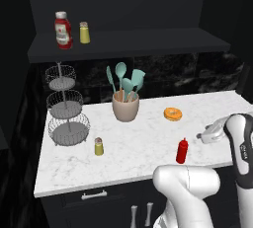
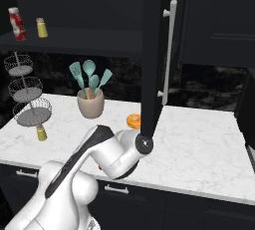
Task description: Put the shaker and condiment bottle from the counter next to their counterparts in the cabinet.
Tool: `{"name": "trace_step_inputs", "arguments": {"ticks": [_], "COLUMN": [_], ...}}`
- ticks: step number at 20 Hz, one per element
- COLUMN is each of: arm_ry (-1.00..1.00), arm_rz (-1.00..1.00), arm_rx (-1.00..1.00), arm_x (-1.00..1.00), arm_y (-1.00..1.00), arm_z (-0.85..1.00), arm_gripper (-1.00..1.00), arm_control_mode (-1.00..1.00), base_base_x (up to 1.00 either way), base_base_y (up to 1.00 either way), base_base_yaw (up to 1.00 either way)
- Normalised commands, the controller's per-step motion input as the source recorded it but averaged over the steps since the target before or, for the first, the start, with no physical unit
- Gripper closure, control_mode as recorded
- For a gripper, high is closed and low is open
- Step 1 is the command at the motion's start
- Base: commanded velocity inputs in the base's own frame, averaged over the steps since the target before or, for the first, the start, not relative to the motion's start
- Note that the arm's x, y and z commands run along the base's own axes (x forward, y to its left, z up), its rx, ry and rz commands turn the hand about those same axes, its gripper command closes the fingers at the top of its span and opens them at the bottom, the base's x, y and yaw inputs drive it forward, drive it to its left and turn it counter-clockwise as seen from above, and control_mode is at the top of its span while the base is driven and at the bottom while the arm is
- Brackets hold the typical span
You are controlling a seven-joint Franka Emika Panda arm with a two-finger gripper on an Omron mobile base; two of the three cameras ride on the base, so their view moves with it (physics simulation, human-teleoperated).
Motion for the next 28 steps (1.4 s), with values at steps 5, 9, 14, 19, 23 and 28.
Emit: {"name": "trace_step_inputs", "arguments": {"ticks": [5,9,14,19,23,28], "arm_ry": [-0.02,0.00,-0.01,0.00,0.00,0.00], "arm_rz": [0.15,0.12,0.18,0.14,0.11,0.04], "arm_rx": [0.11,0.02,0.06,0.12,0.16,0.05], "arm_x": [0.00,0.00,0.00,0.00,-0.08,-0.05], "arm_y": [-0.12,-0.04,-0.07,0.00,0.00,0.18], "arm_z": [-0.33,-0.30,-0.09,-0.30,-0.24,-0.12], "arm_gripper": [-1.00,-1.00,-1.00,-1.00,-1.00,-1.00], "arm_control_mode": [-1.00,-1.00,-1.00,-1.00,-1.00,-1.00], "base_base_x": [0.00,0.00,0.00,0.00,0.00,0.00], "base_base_y": [0.00,0.00,0.00,0.00,0.00,0.00], "base_base_yaw": [0.00,0.00,0.00,0.00,0.00,0.00]}}
